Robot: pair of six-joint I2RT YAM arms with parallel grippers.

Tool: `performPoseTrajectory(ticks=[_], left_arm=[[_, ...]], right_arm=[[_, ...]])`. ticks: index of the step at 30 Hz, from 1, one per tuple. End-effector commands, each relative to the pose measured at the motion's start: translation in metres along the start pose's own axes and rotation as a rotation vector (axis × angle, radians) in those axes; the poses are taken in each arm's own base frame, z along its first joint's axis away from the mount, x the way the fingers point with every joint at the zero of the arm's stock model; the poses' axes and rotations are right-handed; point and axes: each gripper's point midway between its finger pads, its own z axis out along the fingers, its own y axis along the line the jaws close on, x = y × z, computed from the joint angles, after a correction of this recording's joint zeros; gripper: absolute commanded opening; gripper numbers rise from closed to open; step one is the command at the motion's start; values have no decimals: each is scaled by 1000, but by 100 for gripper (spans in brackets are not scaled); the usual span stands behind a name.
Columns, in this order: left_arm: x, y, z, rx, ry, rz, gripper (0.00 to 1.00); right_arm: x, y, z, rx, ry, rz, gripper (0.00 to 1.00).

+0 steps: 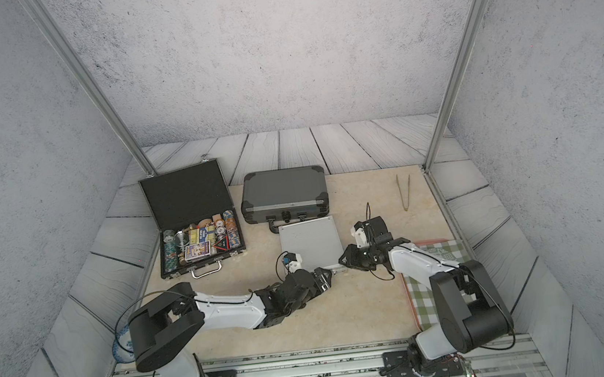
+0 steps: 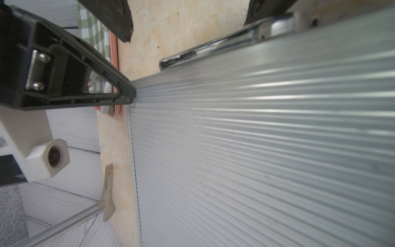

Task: Close the poker set cases
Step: Fasten the fastener on the poker set case.

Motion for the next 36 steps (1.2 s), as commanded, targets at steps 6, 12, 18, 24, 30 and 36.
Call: performPoseTrajectory(ticks=[6,12,18,24,30,36], left_arm=[[14,-2,-9,-15,74,-5,77],[15,-17,-15,19,82,4,61],[17,-20,-8,18,89,6,18],[21,-10,-3,-44,106,39,0],[16,10,0,-137,64,56,0],[9,13,16,-161,50,101,0]], right_arm=[[64,-39,11,141,209,96,35],[64,-39,11,143,209,94,35],[64,-39,11,141,209,93,35],[67,-41,10,146,211,89,35],[65,-39,12,137,207,93,35],[65,-39,11,139,208,87,35]])
